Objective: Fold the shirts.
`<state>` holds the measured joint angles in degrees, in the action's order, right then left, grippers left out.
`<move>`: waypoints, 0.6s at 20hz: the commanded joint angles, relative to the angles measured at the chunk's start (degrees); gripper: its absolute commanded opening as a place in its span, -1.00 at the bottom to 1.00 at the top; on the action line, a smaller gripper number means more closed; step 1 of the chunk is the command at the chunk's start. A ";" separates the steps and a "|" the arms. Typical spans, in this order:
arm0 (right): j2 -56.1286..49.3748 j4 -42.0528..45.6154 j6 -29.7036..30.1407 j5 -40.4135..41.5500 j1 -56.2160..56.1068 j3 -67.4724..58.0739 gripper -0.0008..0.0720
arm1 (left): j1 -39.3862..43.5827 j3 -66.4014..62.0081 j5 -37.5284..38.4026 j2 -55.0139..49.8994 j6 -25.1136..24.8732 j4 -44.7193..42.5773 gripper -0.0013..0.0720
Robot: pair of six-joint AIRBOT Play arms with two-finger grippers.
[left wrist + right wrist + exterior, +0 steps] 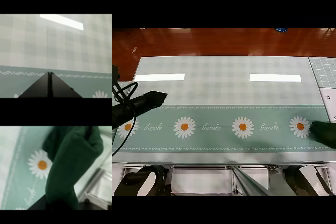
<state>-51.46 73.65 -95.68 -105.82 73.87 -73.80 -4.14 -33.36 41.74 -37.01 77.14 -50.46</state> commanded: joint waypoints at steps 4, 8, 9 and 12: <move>4.20 17.90 0.76 -0.52 0.70 7.39 0.15 | 0.02 0.02 -0.79 -3.06 0.02 0.46 -0.89; 4.13 9.16 -0.68 5.25 0.31 7.37 0.13 | 0.00 -0.90 -1.92 -7.48 -3.76 7.15 -0.89; 4.11 1.75 -1.11 9.03 0.31 7.37 -0.09 | 0.00 -2.38 -1.86 -8.87 -4.87 8.02 -0.89; 4.11 -28.24 2.43 27.04 -2.01 7.37 -0.92 | 0.02 -12.15 -0.04 -13.29 -6.03 8.09 -0.90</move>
<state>-47.42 69.73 -95.57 -94.02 73.56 -66.57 -4.14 -38.96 40.51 -46.61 73.28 -44.10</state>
